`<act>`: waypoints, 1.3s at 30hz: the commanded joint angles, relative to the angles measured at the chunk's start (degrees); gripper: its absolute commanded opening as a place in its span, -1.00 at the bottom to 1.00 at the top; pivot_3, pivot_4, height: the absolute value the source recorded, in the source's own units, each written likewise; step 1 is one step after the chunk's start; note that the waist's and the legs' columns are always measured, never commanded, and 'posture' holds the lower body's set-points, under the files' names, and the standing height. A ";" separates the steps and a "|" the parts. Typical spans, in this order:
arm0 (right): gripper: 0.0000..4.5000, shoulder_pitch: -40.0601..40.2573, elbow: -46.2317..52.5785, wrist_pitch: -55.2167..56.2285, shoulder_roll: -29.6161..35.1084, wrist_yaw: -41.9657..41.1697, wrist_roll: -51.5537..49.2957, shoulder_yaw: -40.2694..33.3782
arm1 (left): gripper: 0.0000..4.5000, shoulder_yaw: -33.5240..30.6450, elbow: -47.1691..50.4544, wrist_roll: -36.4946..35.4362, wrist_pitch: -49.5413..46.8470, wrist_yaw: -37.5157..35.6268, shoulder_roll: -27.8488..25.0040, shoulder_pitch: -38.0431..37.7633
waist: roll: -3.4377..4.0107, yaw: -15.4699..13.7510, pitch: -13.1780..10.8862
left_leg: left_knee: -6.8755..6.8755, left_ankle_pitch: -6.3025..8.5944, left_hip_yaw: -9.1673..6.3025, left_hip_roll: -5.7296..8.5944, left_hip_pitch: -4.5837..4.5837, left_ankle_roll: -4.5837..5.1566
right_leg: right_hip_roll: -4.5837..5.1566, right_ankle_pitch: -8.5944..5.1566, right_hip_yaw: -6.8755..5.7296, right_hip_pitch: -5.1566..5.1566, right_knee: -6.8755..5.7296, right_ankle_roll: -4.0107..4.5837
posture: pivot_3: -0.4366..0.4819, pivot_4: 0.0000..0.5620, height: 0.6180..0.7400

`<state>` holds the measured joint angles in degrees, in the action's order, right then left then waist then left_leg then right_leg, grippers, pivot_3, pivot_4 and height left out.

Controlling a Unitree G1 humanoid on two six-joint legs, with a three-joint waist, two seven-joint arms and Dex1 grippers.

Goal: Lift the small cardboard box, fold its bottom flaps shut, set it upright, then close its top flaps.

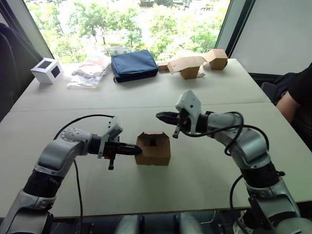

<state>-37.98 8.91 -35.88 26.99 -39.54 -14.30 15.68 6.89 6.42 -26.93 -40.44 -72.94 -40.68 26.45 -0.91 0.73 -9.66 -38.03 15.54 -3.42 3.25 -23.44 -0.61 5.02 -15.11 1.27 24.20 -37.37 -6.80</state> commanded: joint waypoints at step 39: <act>-1.00 11.20 20.48 -1.34 2.48 -5.14 -0.23 0.59 | -0.97 -0.93 -4.98 -3.84 -2.28 11.13 8.35 7.36 | -0.02 -0.13 -0.01 | 0.00 0.00 -0.02 0.01 -0.02 0.00 | -0.02 0.00 0.00 0.00 0.01 0.00 | -0.05 -0.47 1.00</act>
<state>-27.73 26.08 -37.99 28.66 -43.63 -12.71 17.80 6.02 0.66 -30.56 -43.22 -61.69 -32.44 32.47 -0.92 0.60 -9.67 -38.03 15.54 -3.45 3.26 -23.46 -0.61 5.00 -15.11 1.27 24.18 -37.36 -6.81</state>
